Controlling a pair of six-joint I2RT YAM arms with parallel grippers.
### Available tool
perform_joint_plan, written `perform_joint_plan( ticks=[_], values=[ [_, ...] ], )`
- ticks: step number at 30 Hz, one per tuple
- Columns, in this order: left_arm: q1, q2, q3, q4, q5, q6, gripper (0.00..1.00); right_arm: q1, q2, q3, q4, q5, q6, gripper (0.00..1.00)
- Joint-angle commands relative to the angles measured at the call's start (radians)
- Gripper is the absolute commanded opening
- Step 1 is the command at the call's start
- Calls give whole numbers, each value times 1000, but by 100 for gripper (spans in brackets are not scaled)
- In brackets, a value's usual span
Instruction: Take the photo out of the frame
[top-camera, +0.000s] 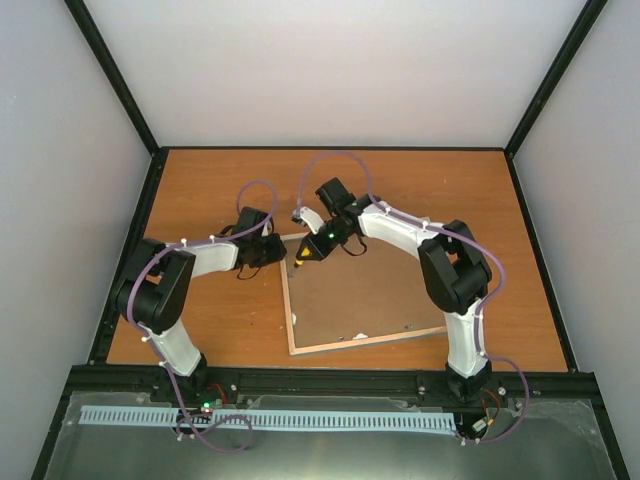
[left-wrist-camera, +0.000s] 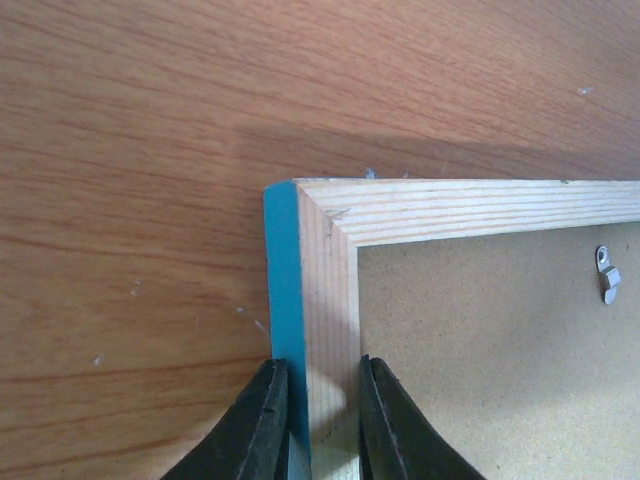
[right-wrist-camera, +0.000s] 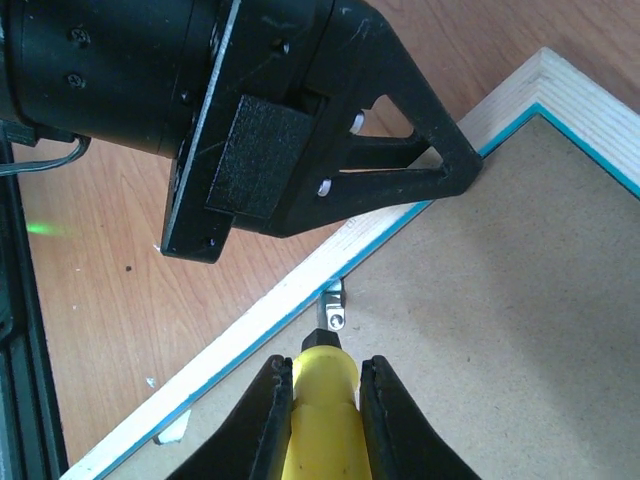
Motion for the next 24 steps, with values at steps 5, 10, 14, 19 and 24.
perform_joint_plan(
  ticks=[5, 10, 14, 19, 24],
  values=[
    [-1, 26, 7, 29, 81, 2, 1, -45, -188, -59, -30, 333, 15, 3],
    [7, 28, 31, 6, 63, 25, 1, -53, -388, -105, -43, 201, 5, 3],
    [16, 8, 92, -40, 35, 76, 16, -53, -501, -170, -58, 171, -69, 3],
    [14, -92, 171, -167, -11, 129, 64, -77, -617, -311, -52, 210, -160, 3],
    [-24, -222, 163, -389, -18, 126, 67, -90, -736, -387, -80, 199, -204, 3]
  ],
)
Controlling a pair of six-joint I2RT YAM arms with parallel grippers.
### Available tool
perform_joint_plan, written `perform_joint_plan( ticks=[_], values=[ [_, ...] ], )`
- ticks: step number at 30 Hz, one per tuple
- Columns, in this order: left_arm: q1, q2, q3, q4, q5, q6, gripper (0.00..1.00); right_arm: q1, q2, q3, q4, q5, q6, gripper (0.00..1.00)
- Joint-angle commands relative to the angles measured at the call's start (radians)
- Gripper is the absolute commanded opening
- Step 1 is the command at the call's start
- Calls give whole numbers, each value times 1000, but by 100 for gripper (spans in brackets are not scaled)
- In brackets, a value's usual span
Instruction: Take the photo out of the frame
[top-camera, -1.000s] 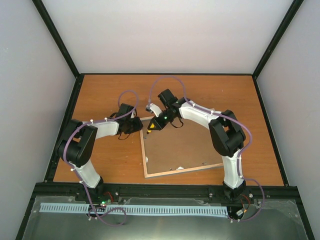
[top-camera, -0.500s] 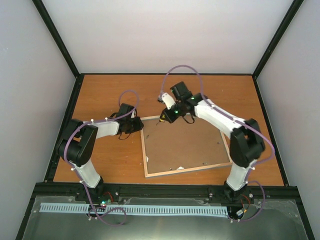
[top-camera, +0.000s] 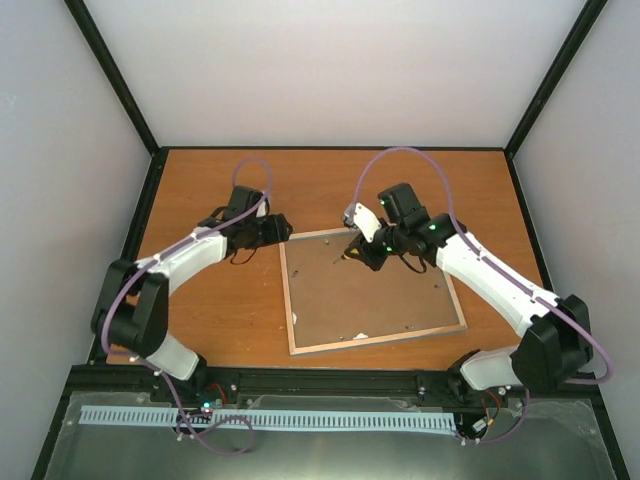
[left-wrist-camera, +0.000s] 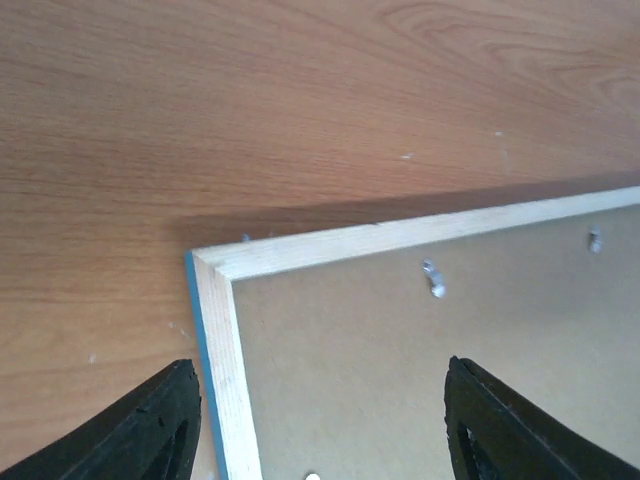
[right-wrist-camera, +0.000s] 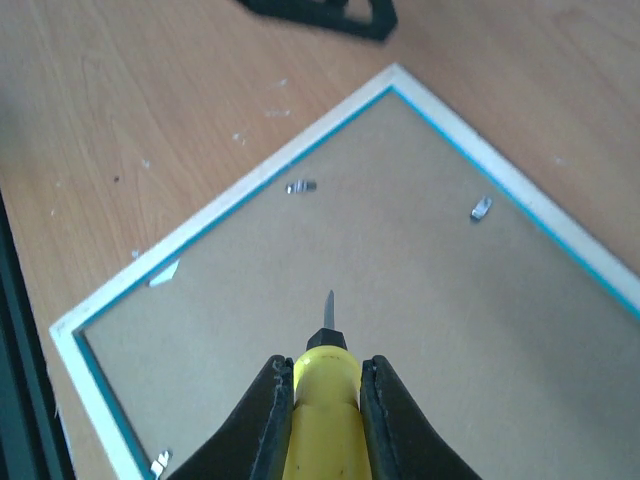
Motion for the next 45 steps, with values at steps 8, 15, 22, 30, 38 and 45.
perform_joint_plan(
  ticks=[8, 15, 22, 30, 38, 45],
  values=[
    [-188, -302, -175, -330, -33, -124, 62, -9, -160, -88, -85, -22, -141, 3],
    [-267, -349, -283, -344, 75, -168, 59, -9, -175, -119, -82, -50, -144, 3],
    [-286, -350, -336, -293, 156, -181, 55, -9, -169, -129, -73, -58, -122, 3],
    [-291, -299, -337, -265, 90, -237, 50, -9, -164, -140, -71, -65, -127, 4],
    [-293, -192, -316, -258, 17, -240, 42, -9, -167, -141, -78, -51, -135, 3],
    [-293, -174, -288, -290, -123, -226, 23, -9, -180, -156, -77, -28, -143, 4]
  ],
)
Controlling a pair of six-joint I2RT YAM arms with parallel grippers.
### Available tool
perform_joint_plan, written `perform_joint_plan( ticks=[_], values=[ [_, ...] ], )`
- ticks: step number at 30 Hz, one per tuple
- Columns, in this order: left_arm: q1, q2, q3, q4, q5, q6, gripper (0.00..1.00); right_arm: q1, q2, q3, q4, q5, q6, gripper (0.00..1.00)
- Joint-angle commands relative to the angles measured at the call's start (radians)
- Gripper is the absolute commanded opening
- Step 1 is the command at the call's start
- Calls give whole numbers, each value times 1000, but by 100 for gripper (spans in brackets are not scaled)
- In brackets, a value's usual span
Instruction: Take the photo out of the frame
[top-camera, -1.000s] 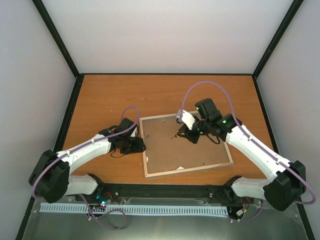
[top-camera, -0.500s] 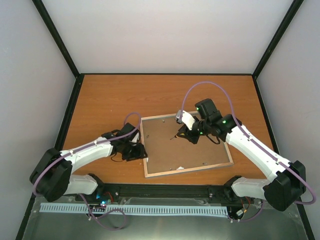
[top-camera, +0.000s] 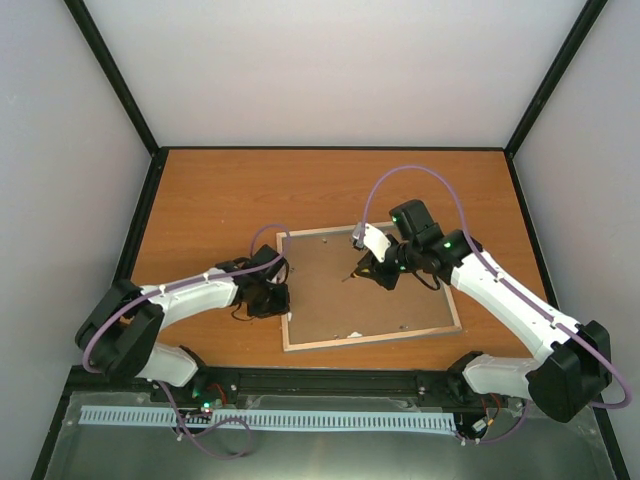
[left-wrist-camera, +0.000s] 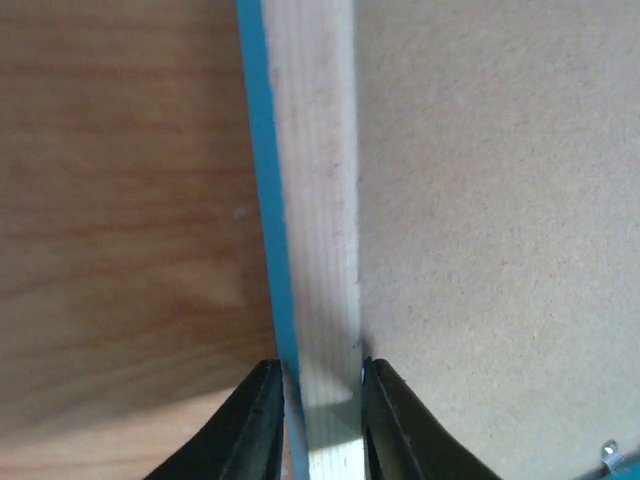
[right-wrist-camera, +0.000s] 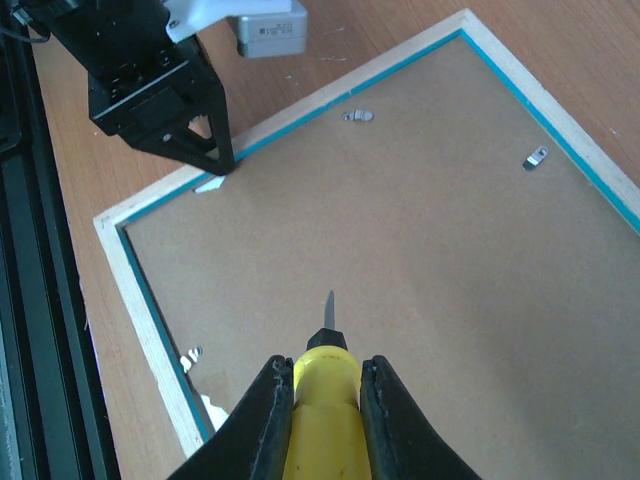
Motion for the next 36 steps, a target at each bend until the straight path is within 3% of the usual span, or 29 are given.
perform_joint_plan(
  ticks=[1, 8, 13, 22, 23, 26, 28, 36],
  values=[
    [-3, 17, 32, -34, -135, 15, 19, -4, -19, -17, 7, 11, -14, 3],
    [32, 72, 84, 4, -189, 174, 2, -4, -31, -32, 5, 26, -38, 3],
    [78, 68, 93, 102, -109, 303, 1, -4, -17, -40, -40, -22, -110, 4],
    [90, 69, 86, 125, -105, 276, 1, 22, 34, -64, -48, -106, -201, 4],
    [90, 67, 87, 121, -101, 269, 3, 29, 45, -60, -45, -103, -201, 4],
    [90, 59, 97, 97, -74, 240, 35, 45, 79, -43, -43, -104, -200, 4],
    [90, 45, 95, 80, -62, 212, 46, 60, 94, -36, -40, -106, -204, 4],
    [71, -29, 54, 52, -10, 159, 45, 106, 152, -33, -33, -118, -219, 3]
  ],
)
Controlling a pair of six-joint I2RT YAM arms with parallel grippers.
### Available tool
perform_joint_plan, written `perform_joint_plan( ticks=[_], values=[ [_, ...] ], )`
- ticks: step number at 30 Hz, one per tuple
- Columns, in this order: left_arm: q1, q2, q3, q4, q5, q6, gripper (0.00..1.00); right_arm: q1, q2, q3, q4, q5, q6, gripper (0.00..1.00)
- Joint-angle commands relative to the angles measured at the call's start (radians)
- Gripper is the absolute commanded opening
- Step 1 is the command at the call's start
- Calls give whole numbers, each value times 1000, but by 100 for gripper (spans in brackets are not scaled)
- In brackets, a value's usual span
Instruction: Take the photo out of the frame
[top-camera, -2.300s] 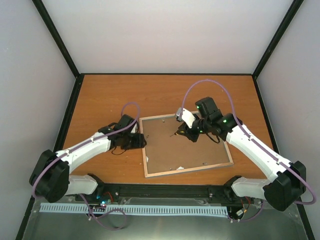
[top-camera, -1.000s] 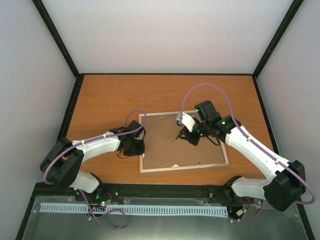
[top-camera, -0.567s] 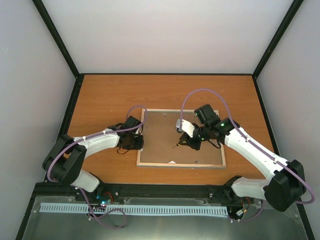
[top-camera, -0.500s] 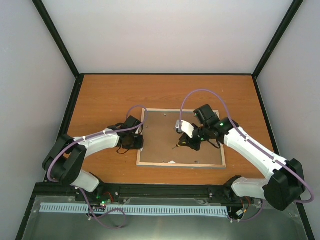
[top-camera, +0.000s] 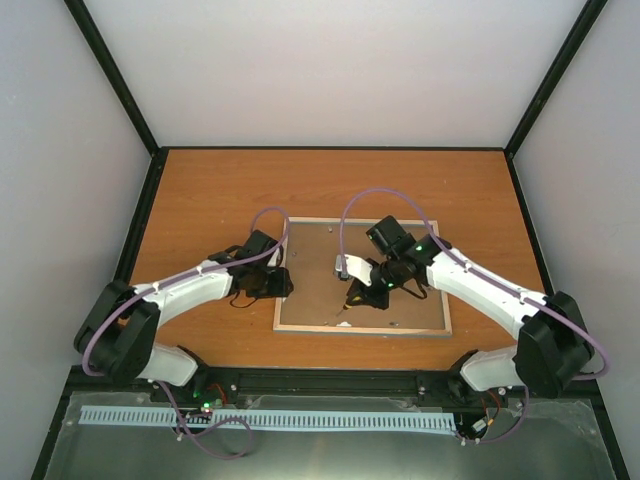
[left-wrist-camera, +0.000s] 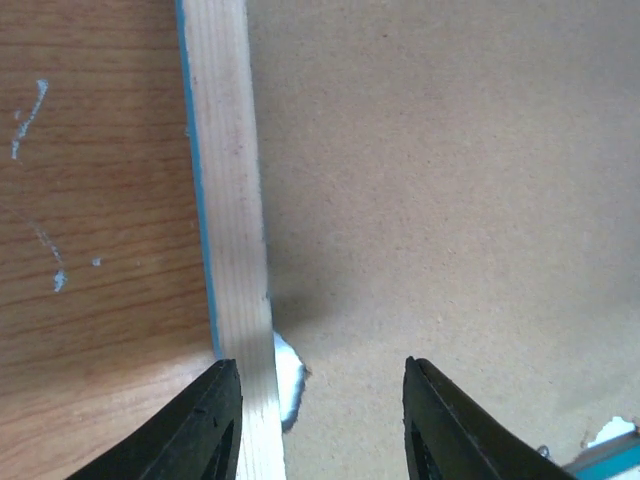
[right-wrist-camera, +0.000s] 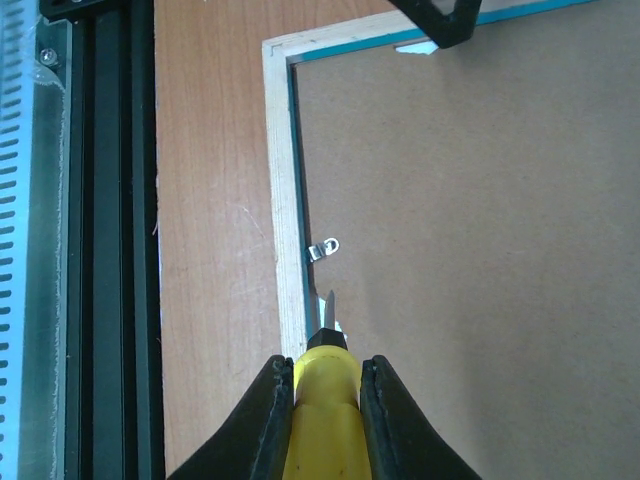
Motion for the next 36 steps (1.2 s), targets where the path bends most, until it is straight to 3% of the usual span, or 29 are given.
perform_joint_plan(
  ticks=[1, 15, 19, 23, 36],
  values=[
    [-18, -39, -18, -13, 30, -38, 45, 19, 34, 29, 15, -25, -18, 3],
    [-34, 0, -54, -7, -2, -81, 39, 34, 108, 45, 27, -65, -13, 3],
    [-35, -56, -36, -37, -16, -88, 48, 38, 118, 50, 27, -77, -10, 3],
    [-36, -91, -25, -72, -43, -100, 50, 39, 124, 46, 28, -64, -14, 3],
    [-36, -10, -85, 10, 3, -108, 46, 41, 149, 44, 44, -42, -1, 3]
  ],
)
